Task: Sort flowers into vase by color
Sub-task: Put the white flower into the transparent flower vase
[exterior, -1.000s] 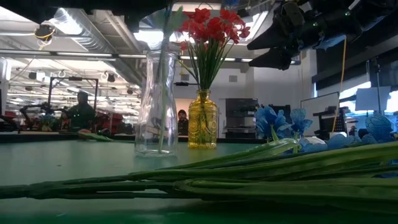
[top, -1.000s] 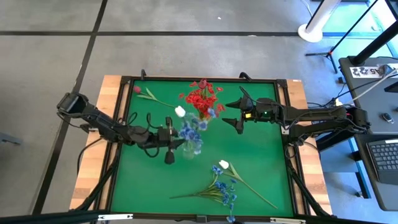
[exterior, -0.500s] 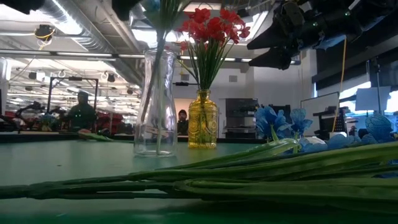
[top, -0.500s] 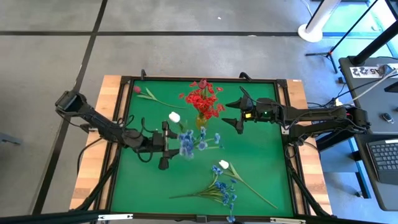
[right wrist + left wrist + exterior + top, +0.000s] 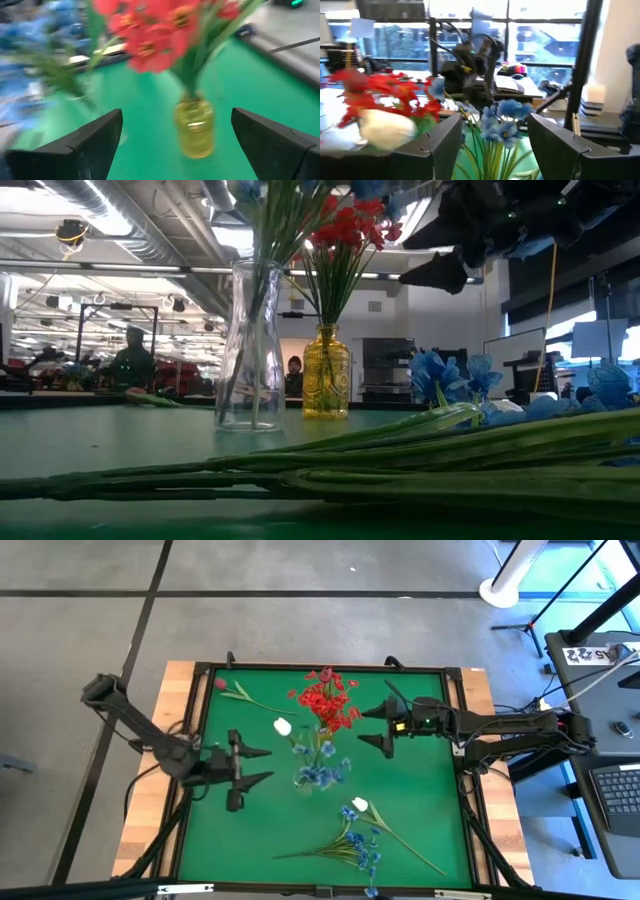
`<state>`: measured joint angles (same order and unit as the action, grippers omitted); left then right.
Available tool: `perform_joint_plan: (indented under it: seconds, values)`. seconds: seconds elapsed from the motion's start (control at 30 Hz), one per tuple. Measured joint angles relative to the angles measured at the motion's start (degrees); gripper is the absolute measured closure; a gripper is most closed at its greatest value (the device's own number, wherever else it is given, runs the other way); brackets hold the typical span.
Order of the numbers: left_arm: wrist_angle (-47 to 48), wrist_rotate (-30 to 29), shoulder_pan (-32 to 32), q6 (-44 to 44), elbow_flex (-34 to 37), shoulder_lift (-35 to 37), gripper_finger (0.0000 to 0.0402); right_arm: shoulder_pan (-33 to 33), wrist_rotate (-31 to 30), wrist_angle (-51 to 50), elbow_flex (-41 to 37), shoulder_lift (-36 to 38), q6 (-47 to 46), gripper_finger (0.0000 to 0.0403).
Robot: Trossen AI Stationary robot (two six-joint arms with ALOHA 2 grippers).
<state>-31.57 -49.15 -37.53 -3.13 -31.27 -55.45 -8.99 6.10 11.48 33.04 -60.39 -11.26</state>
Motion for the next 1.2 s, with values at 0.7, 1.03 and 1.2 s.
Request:
perform_joint_plan:
  seconds: [0.7,1.03,1.2]
  values:
    - [34.22,-9.73,-4.6,35.92,-0.92,10.1,0.0187,36.11,-17.24,-12.45,0.39,-3.44,-24.79,0.0033]
    - [35.66,-5.43,-1.44,38.57,-0.92,10.08,0.0187,46.85,-21.75,-43.23,20.12,-23.64,-40.22,0.0033]
    - [35.84,-5.35,-1.21,39.27,-0.92,9.76,0.0187,49.69,-17.32,-47.11,25.74,-32.19,-46.69,0.0033]
